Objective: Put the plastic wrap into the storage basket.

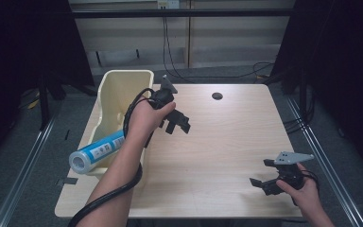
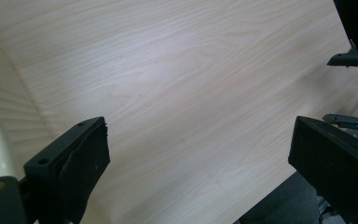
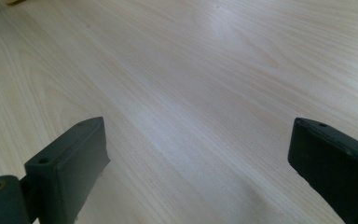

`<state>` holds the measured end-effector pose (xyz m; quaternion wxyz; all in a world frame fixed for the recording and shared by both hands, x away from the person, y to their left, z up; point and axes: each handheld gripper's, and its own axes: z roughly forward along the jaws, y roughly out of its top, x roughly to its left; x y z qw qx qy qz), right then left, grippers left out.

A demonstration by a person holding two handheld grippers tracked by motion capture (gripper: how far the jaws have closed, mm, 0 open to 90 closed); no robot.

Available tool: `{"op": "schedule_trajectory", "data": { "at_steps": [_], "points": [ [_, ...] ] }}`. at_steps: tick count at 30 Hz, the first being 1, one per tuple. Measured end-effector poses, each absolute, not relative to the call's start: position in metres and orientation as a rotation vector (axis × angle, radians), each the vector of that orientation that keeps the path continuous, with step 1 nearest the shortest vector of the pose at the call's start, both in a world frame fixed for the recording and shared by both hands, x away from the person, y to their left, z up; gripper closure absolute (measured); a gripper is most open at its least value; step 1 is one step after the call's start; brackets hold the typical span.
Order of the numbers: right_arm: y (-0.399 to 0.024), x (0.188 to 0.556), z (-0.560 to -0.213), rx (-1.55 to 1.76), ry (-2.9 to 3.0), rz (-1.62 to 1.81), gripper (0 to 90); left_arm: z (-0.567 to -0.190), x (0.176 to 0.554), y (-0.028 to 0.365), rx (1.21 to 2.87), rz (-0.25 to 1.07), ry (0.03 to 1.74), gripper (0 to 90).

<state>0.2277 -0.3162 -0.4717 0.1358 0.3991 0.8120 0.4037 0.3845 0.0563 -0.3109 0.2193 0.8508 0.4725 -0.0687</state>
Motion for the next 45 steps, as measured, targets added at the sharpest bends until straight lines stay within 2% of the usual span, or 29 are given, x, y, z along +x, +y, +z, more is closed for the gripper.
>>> {"op": "schedule_trajectory", "data": {
  "at_steps": [45],
  "points": [
    [-0.315, 0.227, -0.471, 1.147, 2.356, 1.165, 4.6, -0.374, 0.367, 0.011, 2.364, -0.255, 1.175, 6.1]
  ]
}}
